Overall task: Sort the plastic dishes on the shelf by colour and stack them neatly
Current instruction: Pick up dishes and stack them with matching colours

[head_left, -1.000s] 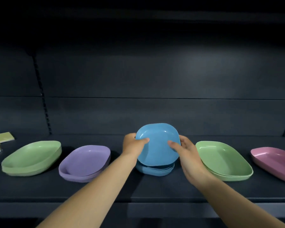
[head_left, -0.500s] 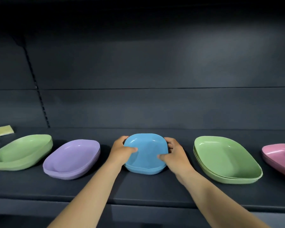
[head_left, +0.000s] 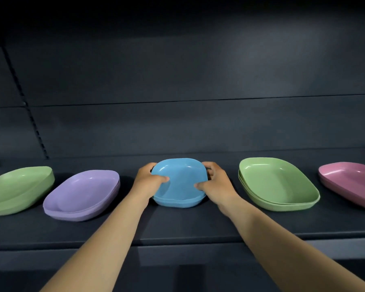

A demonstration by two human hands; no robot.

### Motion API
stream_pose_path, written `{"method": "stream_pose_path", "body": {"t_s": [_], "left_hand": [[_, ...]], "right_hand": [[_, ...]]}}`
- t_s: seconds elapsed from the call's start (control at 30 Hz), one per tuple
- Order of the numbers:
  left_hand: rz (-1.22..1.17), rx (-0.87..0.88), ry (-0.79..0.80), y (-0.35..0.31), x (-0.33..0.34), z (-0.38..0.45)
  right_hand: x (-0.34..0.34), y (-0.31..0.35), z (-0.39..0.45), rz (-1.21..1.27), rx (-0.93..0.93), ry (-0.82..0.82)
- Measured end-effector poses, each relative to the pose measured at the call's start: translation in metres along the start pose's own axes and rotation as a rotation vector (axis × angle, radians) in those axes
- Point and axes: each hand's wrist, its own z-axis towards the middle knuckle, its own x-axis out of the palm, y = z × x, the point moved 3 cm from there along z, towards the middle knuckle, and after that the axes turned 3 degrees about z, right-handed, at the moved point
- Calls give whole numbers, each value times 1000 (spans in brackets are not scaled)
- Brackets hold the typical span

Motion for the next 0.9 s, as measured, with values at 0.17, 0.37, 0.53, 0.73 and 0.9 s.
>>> {"method": "stream_pose_path", "body": {"t_s": [0.17, 0.37, 0.53, 0.73, 0.9], "left_hand": [[211, 9, -4, -11, -4, -1], [597, 365, -55, -88, 20, -29], [790, 629, 106, -159, 105, -74], [781, 763, 180, -225, 245, -130], [684, 777, 278, -276, 385, -191]], "right_hand": [[-13, 21, -14, -178, -37, -52], [-99, 74, -62, -768, -415, -69], [-204, 76, -98, -1268, -383, -98], [-364, 67, -150, -1467, -292, -164], [-512, 57, -202, -1475, -210, -221]]}}
